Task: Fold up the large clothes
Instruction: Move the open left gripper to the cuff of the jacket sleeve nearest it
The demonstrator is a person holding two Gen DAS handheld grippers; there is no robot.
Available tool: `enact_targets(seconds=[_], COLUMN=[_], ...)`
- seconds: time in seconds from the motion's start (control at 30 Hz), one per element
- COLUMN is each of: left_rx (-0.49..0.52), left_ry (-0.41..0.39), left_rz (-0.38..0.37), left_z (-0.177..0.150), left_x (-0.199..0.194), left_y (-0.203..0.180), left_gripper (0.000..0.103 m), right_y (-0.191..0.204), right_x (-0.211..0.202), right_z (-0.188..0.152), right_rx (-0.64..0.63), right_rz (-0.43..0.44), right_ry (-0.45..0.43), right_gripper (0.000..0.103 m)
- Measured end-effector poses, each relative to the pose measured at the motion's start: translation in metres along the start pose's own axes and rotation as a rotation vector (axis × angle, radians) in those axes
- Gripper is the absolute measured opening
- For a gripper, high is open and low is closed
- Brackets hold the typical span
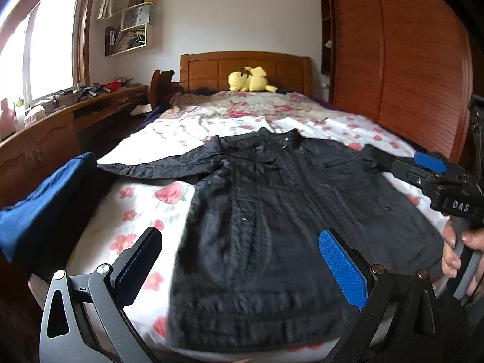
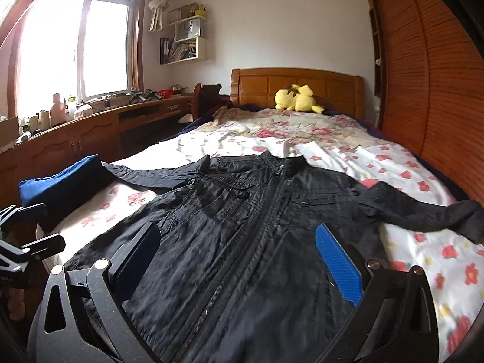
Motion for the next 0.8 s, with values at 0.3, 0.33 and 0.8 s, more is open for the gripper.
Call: enact_targets(seconds=[0.3,0.33,0.8], left_rx=[0.034,0.035,-0.050], left_ry=[0.040,0.047,0.096], left_rz=[0.072,0.078,0.139], left_z=[0.004,0.004,0.002], left_x=[0.042,0.047,0.145], left_y=[0.018,0.021,0.090], left_gripper=[0.103,0.103,0.103], right_y=[0.008,0.007,0.007], right_x=[0.095,0.101,0.124], right_z=[-0.032,-0.043,-0.097], right_rx=[-0.053,-0.052,-0.034], right_rz=[0.071,0.081,0.107], right_ry=[0.094,0.117,0.264], right_gripper=[0.103,0.103,0.103])
Point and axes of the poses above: each gripper's, at about its wrist camera, not at the fingertips, and x roughly the way its jaws point, y to its left, z to its top, the point moved 10 cm from there along x, roughly the way its jaws point, and after that the axes turned 12 degrees about -y, right-handed, at the moved point
